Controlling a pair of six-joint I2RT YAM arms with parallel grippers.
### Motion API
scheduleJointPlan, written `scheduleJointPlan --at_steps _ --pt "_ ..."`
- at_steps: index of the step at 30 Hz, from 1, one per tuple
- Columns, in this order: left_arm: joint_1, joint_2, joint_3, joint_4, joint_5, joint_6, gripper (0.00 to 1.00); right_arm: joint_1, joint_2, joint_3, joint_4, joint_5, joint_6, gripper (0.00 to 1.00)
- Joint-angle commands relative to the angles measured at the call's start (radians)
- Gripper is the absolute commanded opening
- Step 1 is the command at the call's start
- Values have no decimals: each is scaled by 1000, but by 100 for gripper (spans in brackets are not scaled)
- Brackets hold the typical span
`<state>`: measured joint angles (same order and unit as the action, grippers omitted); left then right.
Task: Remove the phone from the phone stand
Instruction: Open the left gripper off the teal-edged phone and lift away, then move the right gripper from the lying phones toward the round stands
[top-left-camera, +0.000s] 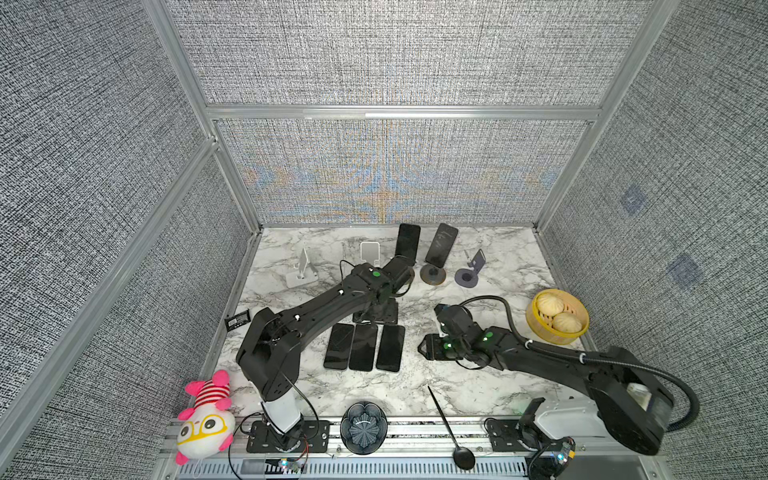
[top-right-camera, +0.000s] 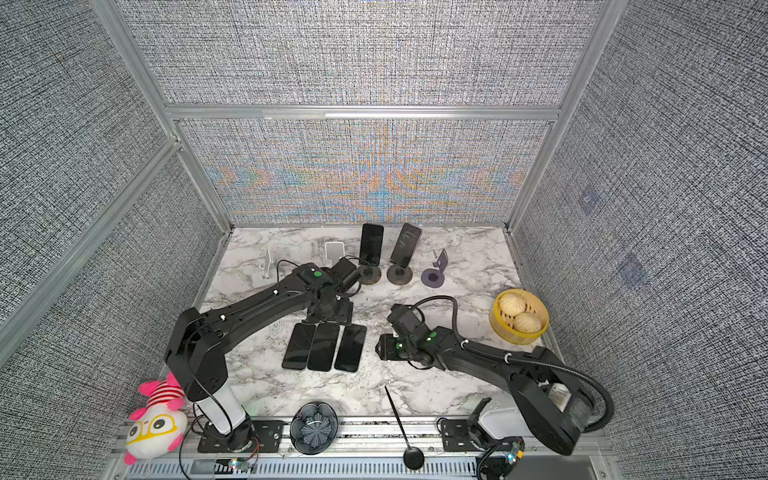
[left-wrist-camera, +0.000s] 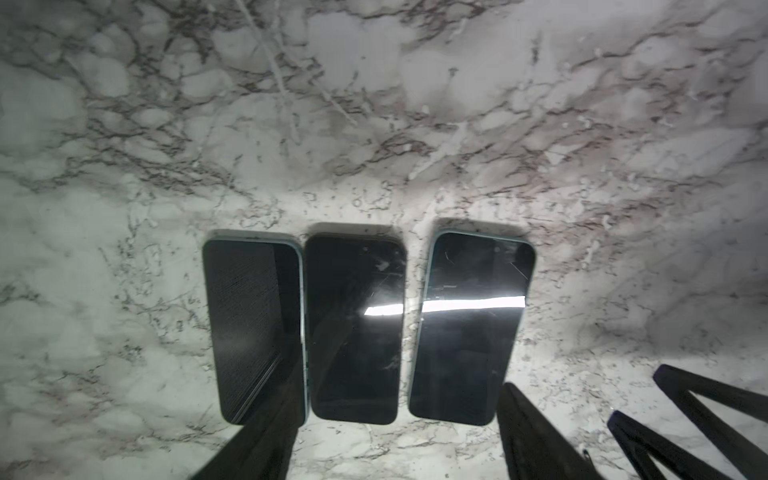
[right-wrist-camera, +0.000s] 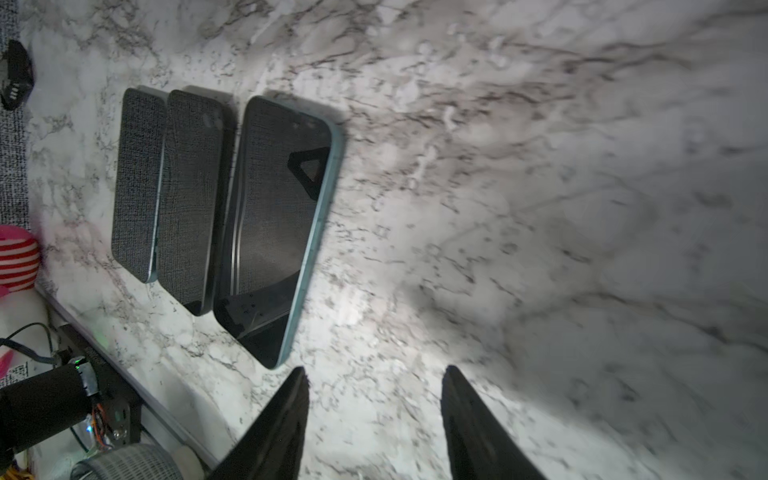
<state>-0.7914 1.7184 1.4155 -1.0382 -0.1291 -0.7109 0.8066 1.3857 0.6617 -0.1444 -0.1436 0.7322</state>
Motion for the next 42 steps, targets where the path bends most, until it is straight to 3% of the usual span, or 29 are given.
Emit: scheduleJointPlan --at_steps 1,6,12,32,37,42 --pt "26 -65 -48 79 -6 10 77 22 73 36 100 10 22 47" --pt "82 -147 -98 112 -9 8 77 28 173 78 156 15 29 31" --pt "99 -193 -132 128 -26 8 76 29 252 122 177 25 19 22" --pt "107 -199 -158 164 -9 4 76 72 357 177 229 -17 44 21" --pt "107 -193 -172 220 16 4 75 70 275 177 164 43 18 22" --pt "129 -136 -168 393 123 5 63 34 121 177 5 144 -41 28"
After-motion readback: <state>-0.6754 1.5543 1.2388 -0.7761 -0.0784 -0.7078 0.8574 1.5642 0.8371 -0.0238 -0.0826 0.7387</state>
